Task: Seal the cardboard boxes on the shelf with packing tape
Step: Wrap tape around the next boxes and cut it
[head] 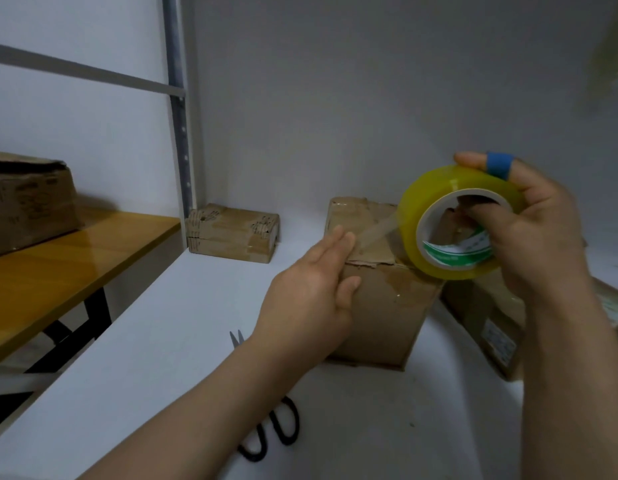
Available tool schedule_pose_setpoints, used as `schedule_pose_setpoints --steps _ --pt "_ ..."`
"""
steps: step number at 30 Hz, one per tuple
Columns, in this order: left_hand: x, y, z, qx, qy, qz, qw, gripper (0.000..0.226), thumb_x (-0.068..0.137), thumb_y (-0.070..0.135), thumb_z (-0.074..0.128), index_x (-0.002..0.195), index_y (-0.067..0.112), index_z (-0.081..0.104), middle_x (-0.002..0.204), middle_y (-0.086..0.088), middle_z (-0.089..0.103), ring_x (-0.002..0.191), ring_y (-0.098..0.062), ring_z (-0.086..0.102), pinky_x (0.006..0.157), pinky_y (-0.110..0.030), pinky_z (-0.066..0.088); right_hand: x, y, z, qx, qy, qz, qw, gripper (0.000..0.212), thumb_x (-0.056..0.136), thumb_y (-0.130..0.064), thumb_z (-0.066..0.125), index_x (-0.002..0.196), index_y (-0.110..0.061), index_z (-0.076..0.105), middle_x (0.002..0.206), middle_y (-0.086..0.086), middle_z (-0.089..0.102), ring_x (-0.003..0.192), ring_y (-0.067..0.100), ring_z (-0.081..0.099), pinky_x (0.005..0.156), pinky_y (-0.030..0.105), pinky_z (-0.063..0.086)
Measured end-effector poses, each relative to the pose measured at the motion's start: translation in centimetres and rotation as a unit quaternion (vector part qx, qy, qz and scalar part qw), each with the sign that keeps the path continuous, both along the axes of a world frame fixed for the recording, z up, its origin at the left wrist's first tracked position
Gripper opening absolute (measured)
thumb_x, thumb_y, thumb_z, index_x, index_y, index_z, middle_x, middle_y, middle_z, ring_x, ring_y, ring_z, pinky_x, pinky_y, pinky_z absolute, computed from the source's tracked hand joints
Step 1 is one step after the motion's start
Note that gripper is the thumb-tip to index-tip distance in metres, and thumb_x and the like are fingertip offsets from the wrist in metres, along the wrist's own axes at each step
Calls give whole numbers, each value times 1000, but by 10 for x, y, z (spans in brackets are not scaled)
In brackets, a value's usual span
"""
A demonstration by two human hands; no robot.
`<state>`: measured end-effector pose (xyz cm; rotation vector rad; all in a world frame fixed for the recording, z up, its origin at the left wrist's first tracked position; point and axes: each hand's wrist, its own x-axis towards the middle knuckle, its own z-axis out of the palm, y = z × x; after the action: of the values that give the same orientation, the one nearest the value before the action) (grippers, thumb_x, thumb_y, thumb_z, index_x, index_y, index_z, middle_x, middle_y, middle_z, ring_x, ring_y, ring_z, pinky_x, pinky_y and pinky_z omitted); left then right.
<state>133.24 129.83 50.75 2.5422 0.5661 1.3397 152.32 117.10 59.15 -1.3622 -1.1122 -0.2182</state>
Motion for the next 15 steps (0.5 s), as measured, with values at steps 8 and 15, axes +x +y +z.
schedule_pose_setpoints --steps 8,15 --pt "-3 9 -2 -200 27 -101 974 87 96 27 66 156 51 8 159 15 34 141 -10 39 116 -34 36 5 -3 -8 6 65 165 984 65 75 -34 84 135 -33 59 115 -2 70 108 19 69 84 27 58" --pt "-24 74 14 -279 29 -137 950 76 92 3 68 143 52 41 139 21 56 127 1 54 110 -36 47 -20 25 -23 -14 126 267 955 48 75 -40 82 113 -15 68 94 12 73 93 28 68 88 47 55"
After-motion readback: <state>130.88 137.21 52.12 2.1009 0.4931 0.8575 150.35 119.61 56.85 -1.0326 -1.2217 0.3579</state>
